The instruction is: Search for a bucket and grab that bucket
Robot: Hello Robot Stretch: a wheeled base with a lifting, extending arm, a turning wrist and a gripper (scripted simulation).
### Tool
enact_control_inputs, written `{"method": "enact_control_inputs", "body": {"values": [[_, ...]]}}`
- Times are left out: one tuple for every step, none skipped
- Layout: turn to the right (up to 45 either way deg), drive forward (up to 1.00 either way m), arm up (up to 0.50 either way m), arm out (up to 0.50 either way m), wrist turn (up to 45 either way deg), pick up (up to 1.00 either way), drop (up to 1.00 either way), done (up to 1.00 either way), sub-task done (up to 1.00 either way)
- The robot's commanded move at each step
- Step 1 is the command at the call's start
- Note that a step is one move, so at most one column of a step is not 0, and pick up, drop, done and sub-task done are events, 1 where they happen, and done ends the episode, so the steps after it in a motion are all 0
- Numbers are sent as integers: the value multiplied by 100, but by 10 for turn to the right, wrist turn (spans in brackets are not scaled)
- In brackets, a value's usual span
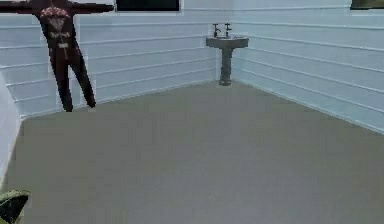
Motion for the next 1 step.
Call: {"method": "enact_control_inputs", "body": {"values": [[-30,0,0,0,0,0,0,0,0]]}}
